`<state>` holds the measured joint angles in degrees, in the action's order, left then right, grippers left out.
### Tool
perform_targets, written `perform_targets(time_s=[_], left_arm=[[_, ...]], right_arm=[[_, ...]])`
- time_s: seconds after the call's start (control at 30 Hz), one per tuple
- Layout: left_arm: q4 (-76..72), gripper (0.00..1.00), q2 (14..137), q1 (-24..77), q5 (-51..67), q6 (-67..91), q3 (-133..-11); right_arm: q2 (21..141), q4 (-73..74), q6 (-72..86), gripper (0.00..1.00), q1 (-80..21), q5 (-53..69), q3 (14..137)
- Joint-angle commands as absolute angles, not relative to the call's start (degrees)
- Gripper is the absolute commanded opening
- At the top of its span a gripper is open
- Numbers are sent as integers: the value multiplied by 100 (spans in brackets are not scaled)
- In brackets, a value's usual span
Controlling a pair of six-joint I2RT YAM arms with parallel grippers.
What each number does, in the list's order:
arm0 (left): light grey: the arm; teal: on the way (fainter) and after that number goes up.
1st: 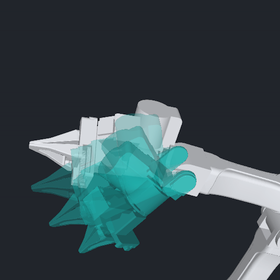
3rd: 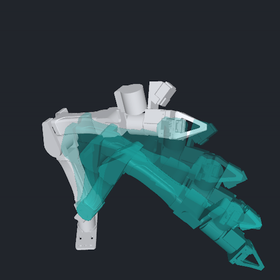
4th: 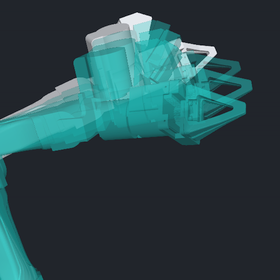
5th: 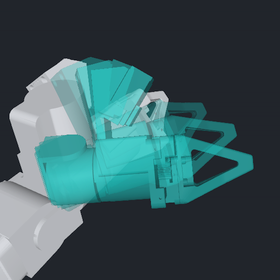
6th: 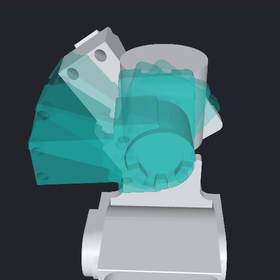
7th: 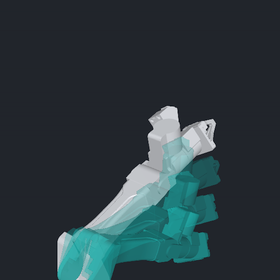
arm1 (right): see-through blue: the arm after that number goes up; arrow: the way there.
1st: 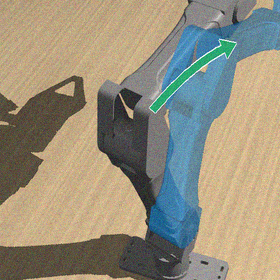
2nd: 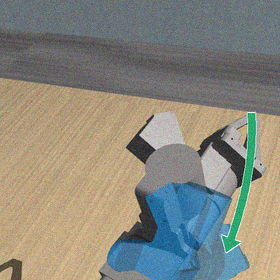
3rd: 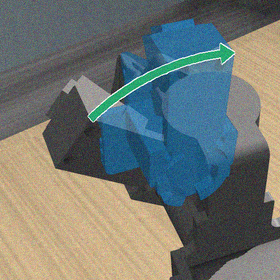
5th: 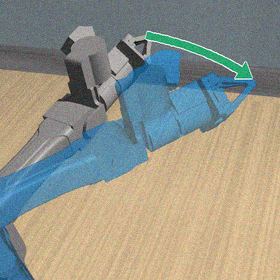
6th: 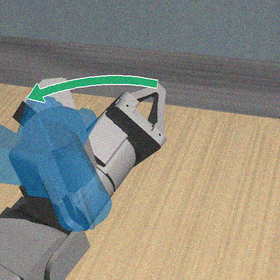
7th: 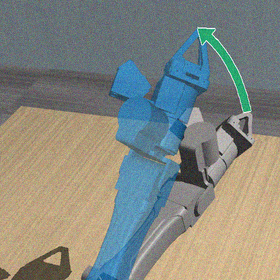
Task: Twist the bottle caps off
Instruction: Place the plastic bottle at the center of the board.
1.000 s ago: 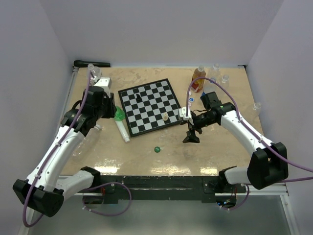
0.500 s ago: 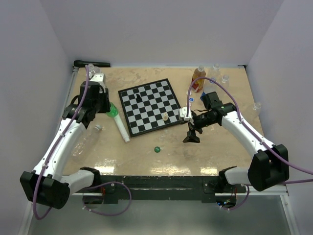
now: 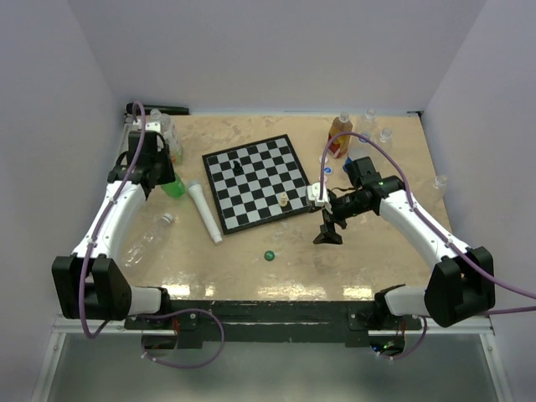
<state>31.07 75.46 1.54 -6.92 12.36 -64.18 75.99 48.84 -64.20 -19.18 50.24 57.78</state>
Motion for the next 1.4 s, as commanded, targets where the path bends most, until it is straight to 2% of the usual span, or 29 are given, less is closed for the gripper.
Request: perform_targets(time_s=[0.0, 0.4, 0.5, 0.57, 0.67, 0.8, 0.93, 1.13, 1.37], left_arm=[[2953, 0, 7760, 114, -940, 967, -6636], [3217, 0, 8499, 62, -800, 844, -7145], [3217, 6, 8569, 9, -712, 844, -7154], [3217, 7, 8604, 9, -668, 844, -7128], [3208, 16, 8631, 9, -650, 844, -7119], [3199, 35, 8675, -140, -650, 853, -7137], [3217, 49, 8701, -158, -668, 861, -7154], [3243, 59, 8692, -158, -738, 835, -7146], [3261, 62, 8692, -158, -765, 835, -7198]], right_arm=[[7462, 4843, -6530, 98, -1925, 5089, 5810], [7515, 4843, -6539, 98, -1925, 5089, 5810], [7523, 4851, -6539, 98, -1925, 5089, 5801], [7524, 4843, -6539, 98, -1925, 5089, 5801], [7523, 4843, -6539, 98, -1925, 5089, 5801], [7532, 4851, -6539, 98, -1925, 5089, 5801], [7541, 4843, -6539, 98, -1925, 5089, 5801], [7532, 4852, -6548, 98, -1916, 5089, 5801], [7541, 4852, -6557, 98, -1925, 5089, 5801]])
